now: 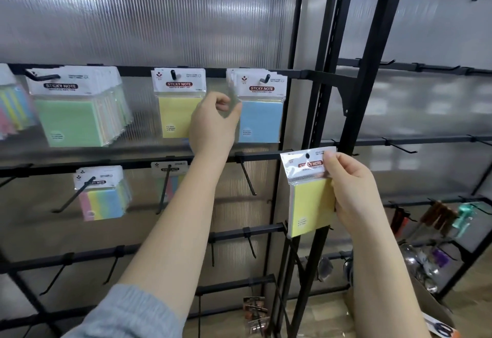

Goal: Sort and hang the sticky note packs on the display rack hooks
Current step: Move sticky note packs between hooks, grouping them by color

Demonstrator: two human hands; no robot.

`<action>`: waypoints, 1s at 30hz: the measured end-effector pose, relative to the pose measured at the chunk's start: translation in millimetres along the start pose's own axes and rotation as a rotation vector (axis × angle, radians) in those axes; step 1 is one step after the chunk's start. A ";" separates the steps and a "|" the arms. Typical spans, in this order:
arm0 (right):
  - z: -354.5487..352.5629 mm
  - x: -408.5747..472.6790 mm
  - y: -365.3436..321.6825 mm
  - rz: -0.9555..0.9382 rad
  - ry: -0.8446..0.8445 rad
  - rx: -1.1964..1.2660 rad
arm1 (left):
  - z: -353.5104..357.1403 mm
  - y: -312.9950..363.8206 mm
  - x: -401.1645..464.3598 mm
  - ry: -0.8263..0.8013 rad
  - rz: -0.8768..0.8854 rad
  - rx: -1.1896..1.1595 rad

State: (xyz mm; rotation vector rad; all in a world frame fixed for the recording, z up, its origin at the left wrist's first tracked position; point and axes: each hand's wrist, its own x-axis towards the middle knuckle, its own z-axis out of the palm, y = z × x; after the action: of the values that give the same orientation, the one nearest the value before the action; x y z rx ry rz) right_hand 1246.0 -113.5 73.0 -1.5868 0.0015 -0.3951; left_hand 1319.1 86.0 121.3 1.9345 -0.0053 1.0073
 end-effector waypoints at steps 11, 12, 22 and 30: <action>51.7 -4.1 -14.3 -0.120 0.022 0.043 | -70.5 -73.1 -12.9 -0.181 -0.172 0.135; 60.7 -4.6 -17.4 -0.140 0.019 0.053 | -77.9 -78.5 -12.0 -0.176 -0.189 0.151; 163.1 10.1 -68.0 -0.245 -0.011 0.200 | -137.5 -119.9 -3.4 -0.160 -0.284 0.277; 206.4 20.5 -88.5 -0.285 0.051 0.229 | -163.7 -138.6 3.2 -0.145 -0.302 0.243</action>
State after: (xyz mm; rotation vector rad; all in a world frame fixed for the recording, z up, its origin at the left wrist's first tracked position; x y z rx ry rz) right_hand 1295.7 87.1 163.3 -1.3519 -0.2259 -0.6354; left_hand 1268.9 285.9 61.8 2.1457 0.3315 0.6903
